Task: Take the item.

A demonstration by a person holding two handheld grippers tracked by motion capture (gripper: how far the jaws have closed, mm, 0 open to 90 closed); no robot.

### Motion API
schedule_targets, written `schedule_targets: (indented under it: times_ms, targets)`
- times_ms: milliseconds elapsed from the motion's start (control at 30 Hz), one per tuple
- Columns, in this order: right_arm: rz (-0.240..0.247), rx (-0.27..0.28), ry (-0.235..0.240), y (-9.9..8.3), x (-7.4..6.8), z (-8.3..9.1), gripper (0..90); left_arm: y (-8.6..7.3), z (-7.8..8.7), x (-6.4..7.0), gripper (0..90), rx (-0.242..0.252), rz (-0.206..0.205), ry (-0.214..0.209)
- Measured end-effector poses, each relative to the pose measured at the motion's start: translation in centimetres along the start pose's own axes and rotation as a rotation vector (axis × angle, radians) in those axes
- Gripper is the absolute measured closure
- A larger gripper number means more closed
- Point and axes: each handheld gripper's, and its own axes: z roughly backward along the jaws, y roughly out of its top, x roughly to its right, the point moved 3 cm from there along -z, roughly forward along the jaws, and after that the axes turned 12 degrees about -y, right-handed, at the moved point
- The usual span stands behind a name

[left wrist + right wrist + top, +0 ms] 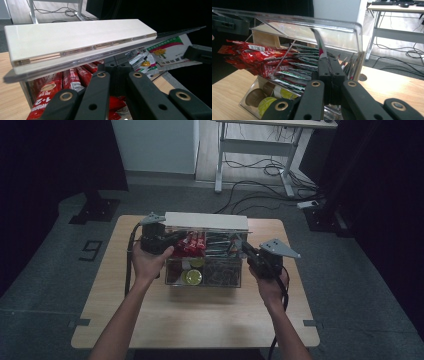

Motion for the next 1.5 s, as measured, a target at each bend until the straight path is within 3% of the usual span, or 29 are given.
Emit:
schedule_targets:
  times_ms: [667,1033,1500]
  targets:
    - [-0.038,0.037,-0.004,-0.8,1.8,2.3,89.4,-0.1,-0.1,-0.2,89.9,-0.002,0.012,-0.001]
    - [-0.065,0.06,-0.023,-1.6,3.5,3.8,89.4,-0.2,-0.2,-0.1,90.0,0.0,0.009,-0.002]
    - [-0.08,0.049,-0.043,-2.7,4.8,4.2,89.4,-0.3,-0.1,0.0,89.9,-0.003,0.007,0.001]
